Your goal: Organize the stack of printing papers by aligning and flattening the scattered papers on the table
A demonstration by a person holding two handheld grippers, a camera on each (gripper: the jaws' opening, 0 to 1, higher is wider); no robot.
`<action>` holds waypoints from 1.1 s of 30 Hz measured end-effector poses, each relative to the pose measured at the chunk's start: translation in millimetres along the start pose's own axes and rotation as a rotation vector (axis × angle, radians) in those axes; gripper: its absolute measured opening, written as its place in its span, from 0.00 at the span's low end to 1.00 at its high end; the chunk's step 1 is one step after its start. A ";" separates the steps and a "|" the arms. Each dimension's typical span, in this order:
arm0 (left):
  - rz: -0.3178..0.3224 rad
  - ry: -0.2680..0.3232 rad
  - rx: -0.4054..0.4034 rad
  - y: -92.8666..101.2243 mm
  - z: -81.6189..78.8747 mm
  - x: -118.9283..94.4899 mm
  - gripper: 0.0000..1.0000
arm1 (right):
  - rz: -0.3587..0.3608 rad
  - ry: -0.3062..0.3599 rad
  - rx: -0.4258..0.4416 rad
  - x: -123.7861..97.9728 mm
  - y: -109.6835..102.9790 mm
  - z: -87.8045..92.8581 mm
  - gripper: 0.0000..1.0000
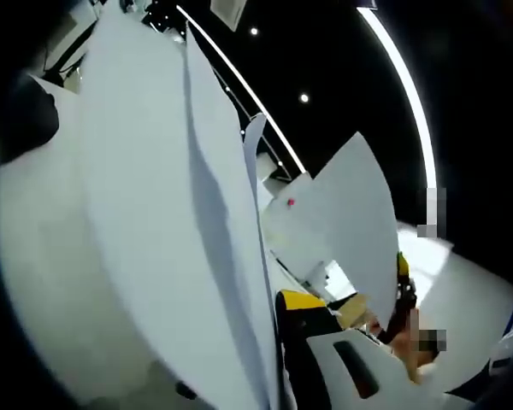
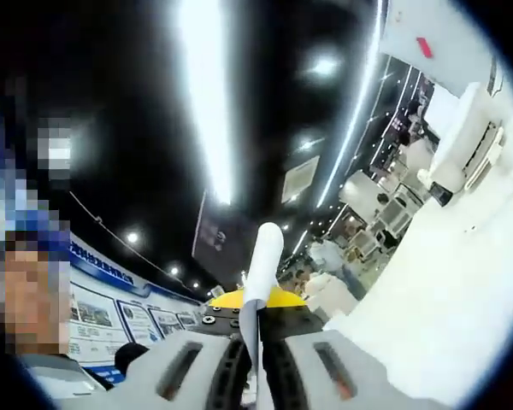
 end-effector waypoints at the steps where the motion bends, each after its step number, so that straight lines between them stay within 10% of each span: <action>1: 0.000 0.000 0.001 0.0 -0.1 0.0 0.06 | 0.004 0.000 0.008 -0.2 2.4 1.7 0.00; 19: -0.002 0.004 0.005 -1.9 -1.8 0.0 0.07 | 0.208 0.031 0.069 -19.4 67.0 32.3 0.00; 24: -0.004 0.010 0.001 -0.6 -1.3 -0.3 0.07 | 0.425 -0.018 -0.091 -30.8 87.2 44.2 0.00; 33: -0.003 0.007 0.002 -0.8 -1.5 0.1 0.07 | 0.398 0.043 0.024 -30.6 88.5 52.8 0.00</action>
Point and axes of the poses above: the point that each gripper's makers call its tool centre point, and the gripper's own axes: x roughly forward along the fingers, y roughly to its right, z roughly out of its underside, the point moved 8 cm from there along -x, roughly backward along the fingers, and after that the axes turned 1 degree about x, right-handed, at the moved point
